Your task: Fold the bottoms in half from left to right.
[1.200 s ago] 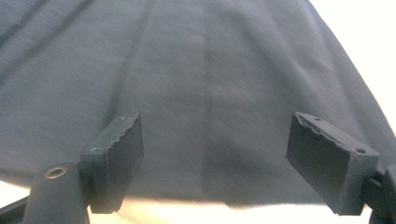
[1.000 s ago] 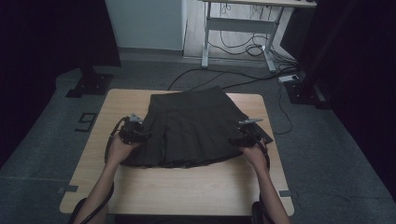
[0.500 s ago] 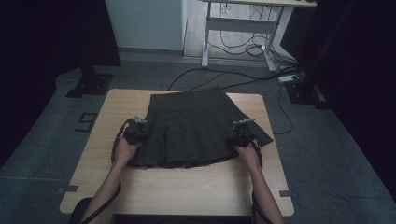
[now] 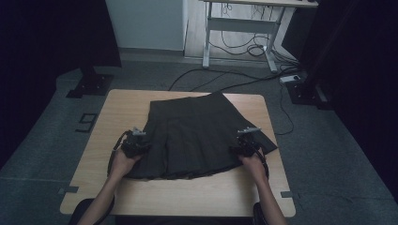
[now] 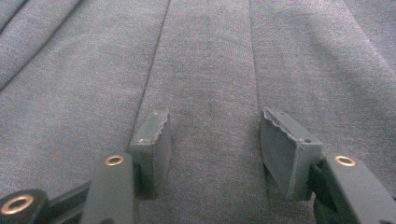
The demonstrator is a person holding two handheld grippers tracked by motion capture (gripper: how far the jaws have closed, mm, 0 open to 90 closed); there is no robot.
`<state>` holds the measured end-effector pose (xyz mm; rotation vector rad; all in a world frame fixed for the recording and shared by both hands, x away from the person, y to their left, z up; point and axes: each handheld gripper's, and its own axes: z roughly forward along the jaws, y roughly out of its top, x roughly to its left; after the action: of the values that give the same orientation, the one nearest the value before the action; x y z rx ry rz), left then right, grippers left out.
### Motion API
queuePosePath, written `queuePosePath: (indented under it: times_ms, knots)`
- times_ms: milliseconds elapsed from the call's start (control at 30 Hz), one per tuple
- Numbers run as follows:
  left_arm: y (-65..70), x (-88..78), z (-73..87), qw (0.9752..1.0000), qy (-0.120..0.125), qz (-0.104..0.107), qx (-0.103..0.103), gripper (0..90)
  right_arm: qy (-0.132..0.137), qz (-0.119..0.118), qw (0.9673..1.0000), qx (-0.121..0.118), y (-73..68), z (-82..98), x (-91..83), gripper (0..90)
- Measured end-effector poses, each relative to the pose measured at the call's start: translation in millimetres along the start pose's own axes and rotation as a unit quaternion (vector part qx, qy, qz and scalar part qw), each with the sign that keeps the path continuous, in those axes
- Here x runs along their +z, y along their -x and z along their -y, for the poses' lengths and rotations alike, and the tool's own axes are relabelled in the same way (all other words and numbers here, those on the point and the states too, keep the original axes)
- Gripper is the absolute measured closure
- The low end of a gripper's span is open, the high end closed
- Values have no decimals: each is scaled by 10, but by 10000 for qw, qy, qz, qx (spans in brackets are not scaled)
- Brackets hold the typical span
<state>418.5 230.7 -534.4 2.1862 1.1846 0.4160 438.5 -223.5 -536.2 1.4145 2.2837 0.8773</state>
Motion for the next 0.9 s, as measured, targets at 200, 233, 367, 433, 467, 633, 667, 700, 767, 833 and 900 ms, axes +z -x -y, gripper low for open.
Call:
queuePosePath:
  times_ms: [200,233,367,433,467,633,667,700,767,833,900]
  knots:
    - [191,-133,167,9999,6,95,109,684,50,-39,10000,-33,-46,167,-126,444]
    - [191,-133,167,9999,6,95,109,683,50,-39,10000,-33,-46,167,-126,444]
    - [305,-236,303,9996,38,224,194,674,126,-76,9999,-57,-76,298,-217,444]
    - [319,-252,325,9995,51,244,200,668,131,-86,9999,-66,-81,329,-242,445]
    - [344,-280,361,9994,56,277,208,666,139,-103,9998,-76,-92,380,-281,445]
    - [474,-372,484,9991,84,313,275,666,149,-117,9998,-85,-133,483,-362,444]
    - [522,-401,518,9989,77,342,307,666,142,-109,9998,-87,-153,529,-401,445]
    - [537,-414,532,9988,71,357,324,666,144,-107,9998,-85,-163,555,-422,445]
    - [538,-416,535,9987,71,393,324,664,186,-106,9997,-67,-177,608,-456,445]
    - [525,-415,527,9985,57,455,306,654,215,-100,9997,-56,-179,622,-462,445]
    - [466,-397,493,9972,37,698,251,577,238,-107,9997,-35,-178,625,-460,444]
